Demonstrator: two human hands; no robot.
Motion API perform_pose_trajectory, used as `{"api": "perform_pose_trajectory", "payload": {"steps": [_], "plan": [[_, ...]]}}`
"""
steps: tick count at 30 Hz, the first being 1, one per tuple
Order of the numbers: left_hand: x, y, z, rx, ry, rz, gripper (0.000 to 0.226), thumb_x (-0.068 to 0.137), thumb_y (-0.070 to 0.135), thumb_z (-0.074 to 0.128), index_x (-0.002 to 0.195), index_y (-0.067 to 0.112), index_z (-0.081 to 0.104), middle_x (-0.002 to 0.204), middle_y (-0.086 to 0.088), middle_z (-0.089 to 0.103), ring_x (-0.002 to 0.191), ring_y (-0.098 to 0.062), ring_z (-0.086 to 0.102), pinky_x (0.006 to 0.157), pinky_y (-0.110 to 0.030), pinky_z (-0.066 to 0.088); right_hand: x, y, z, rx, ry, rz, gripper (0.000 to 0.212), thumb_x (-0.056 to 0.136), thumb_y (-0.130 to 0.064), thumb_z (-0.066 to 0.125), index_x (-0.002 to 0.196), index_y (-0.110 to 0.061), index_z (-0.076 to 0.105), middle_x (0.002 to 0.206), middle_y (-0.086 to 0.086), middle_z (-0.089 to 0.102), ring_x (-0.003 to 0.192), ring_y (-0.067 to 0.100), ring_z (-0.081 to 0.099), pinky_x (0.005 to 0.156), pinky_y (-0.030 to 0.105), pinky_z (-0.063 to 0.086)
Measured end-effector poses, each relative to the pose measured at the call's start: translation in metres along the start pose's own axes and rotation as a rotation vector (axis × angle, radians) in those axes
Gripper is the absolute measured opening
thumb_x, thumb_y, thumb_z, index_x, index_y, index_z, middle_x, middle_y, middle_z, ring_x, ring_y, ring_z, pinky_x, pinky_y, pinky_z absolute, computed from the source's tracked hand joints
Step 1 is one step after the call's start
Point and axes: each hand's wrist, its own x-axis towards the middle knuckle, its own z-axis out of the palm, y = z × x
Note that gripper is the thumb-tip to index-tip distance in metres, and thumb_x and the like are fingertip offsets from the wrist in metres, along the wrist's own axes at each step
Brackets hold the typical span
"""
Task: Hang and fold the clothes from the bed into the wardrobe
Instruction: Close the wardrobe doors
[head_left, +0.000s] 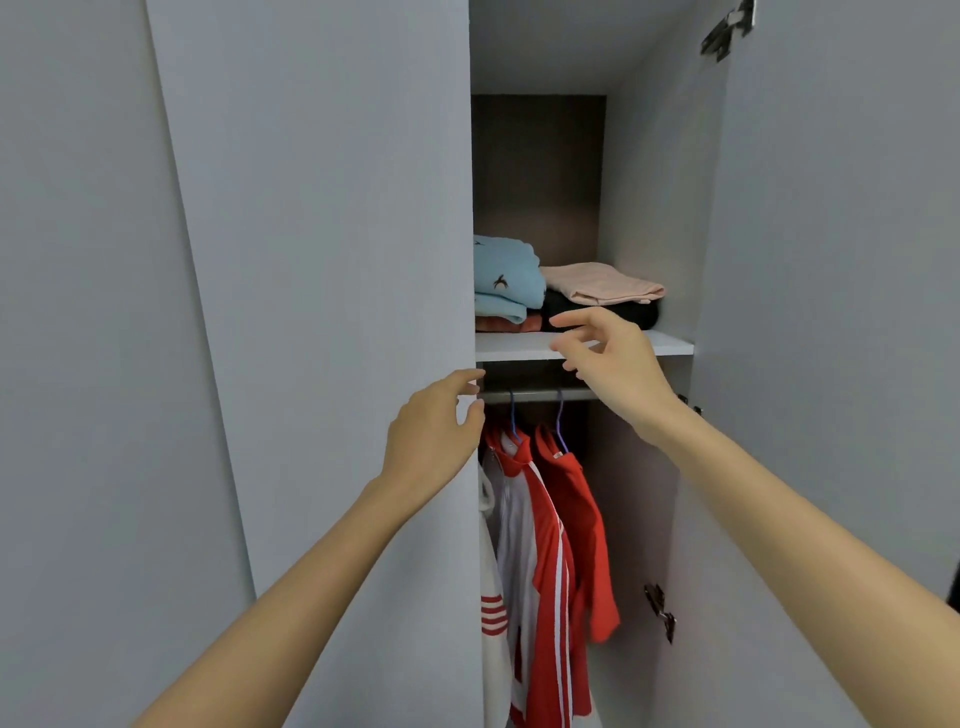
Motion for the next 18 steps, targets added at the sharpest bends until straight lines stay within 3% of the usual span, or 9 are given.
{"api": "perform_pose_trajectory", "payload": {"steps": [6,10,14,18], "plan": [[-0.032,0.069,0.009,-0.131,-0.044,0.111,0.044,0.096,0.027,0.052,0.139,0.028,0.044,0.121,0.011,0.064,0.108,-0.007,0.061,0.086,-0.022,0.047,-0.058,-0.021,-0.063,-0.08,0.155,0.011,0.021,0.091,-0.021,0.059,0.11,-0.027,0.064,0.089,-0.013,0.066,0.074,0.005,0.063,0.056,0.008,0.04],[-0.045,0.117,0.03,-0.22,-0.102,0.168,0.047,0.096,0.031,0.051,0.141,0.03,0.04,0.122,0.014,0.062,0.102,-0.002,0.06,0.085,-0.024,0.051,-0.091,-0.022,-0.112,-0.143,0.253,-0.014,0.019,0.091,-0.017,0.059,0.108,-0.026,0.063,0.083,-0.011,0.066,0.057,0.0,0.055,0.055,0.007,0.041],[-0.052,0.155,0.055,-0.278,-0.166,0.215,0.05,0.094,0.034,0.052,0.142,0.031,0.037,0.124,0.014,0.06,0.108,-0.007,0.059,0.091,-0.034,0.05,-0.112,-0.014,-0.156,-0.242,0.348,-0.008,0.018,0.092,-0.02,0.058,0.109,-0.027,0.062,0.087,-0.014,0.063,0.066,0.011,0.055,0.058,0.009,0.042],[-0.054,0.205,0.097,-0.287,-0.283,0.248,0.058,0.093,0.041,0.052,0.146,0.029,0.03,0.136,0.009,0.05,0.121,-0.016,0.051,0.098,-0.043,0.045,-0.13,0.003,-0.208,-0.374,0.451,-0.041,0.015,0.092,-0.022,0.058,0.106,-0.026,0.061,0.084,-0.015,0.06,0.07,0.006,0.054,0.062,0.013,0.042]]}}
